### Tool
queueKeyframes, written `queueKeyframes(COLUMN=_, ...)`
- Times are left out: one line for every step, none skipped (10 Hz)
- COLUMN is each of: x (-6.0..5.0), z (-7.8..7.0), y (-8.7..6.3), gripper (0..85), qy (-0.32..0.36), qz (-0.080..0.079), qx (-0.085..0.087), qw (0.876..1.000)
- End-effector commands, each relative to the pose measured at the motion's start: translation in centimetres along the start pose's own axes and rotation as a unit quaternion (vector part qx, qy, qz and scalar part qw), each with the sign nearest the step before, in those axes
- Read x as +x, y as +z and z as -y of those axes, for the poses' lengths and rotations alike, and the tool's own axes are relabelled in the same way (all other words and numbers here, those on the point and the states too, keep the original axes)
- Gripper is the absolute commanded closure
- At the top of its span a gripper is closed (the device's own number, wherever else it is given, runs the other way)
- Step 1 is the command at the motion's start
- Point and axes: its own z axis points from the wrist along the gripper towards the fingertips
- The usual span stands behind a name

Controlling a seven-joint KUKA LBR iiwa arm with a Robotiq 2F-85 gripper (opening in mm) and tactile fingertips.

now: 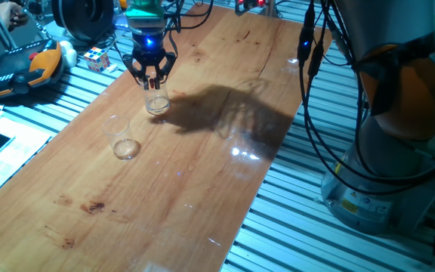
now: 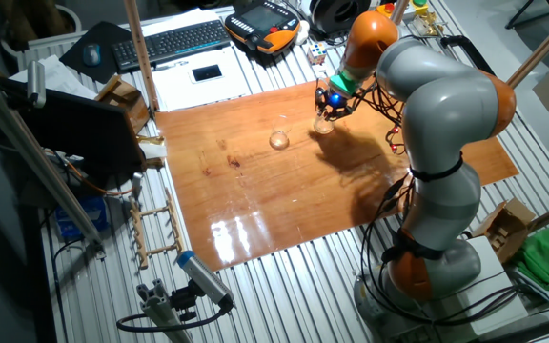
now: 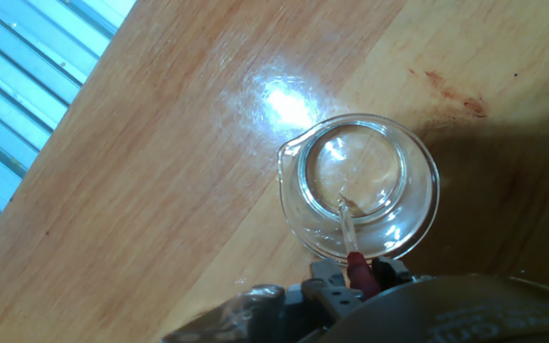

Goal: Transfer liquid using a dropper

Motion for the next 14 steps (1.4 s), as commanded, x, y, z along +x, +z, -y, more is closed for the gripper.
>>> queueKeyframes(x=0.01, z=0.01, y=0.01, gripper=60.3, qy=-0.001, qz=0.0, qx=0.0, qw=1.0)
queueKeyframes(x=0.0, z=0.02, y=0.02, gripper=61.7, qy=-0.003, qz=0.0, qx=0.0, qw=1.0)
queueKeyframes(x=0.0, z=0.02, y=0.02, gripper=62.3, qy=-0.003, qz=0.0, qx=0.0, qw=1.0)
queueKeyframes(x=0.0, z=0.02, y=0.02, gripper=62.7, qy=-0.003, qz=0.0, qx=0.0, qw=1.0)
queueKeyframes(x=0.0, z=0.02, y=0.04, gripper=63.0, qy=-0.004, qz=0.0, qx=0.0, qw=1.0)
queueKeyframes(x=0.0, z=0.03, y=0.05, gripper=63.0, qy=-0.004, qz=0.001, qx=-0.001, qw=1.0)
queueKeyframes(x=0.0, z=0.03, y=0.05, gripper=63.0, qy=-0.005, qz=0.001, qx=-0.001, qw=1.0)
queueKeyframes(x=-0.01, z=0.03, y=0.02, gripper=63.7, qy=-0.006, qz=0.001, qx=-0.001, qw=1.0)
queueKeyframes(x=0.0, z=0.03, y=-0.02, gripper=64.3, qy=-0.007, qz=0.002, qx=-0.001, qw=1.0)
queueKeyframes(x=0.0, z=0.02, y=-0.09, gripper=64.7, qy=-0.007, qz=0.004, qx=-0.001, qw=1.0)
queueKeyframes(x=0.0, z=0.01, y=-0.19, gripper=65.0, qy=-0.008, qz=0.005, qx=0.0, qw=1.0)
queueKeyframes(x=0.0, z=0.01, y=-0.24, gripper=65.3, qy=-0.009, qz=0.007, qx=0.0, qw=1.0)
queueKeyframes(x=0.01, z=0.01, y=-0.29, gripper=66.3, qy=-0.011, qz=0.01, qx=0.0, qw=1.0)
queueKeyframes(x=0.01, z=0.01, y=-0.39, gripper=66.3, qy=-0.013, qz=0.012, qx=0.001, qw=1.0)
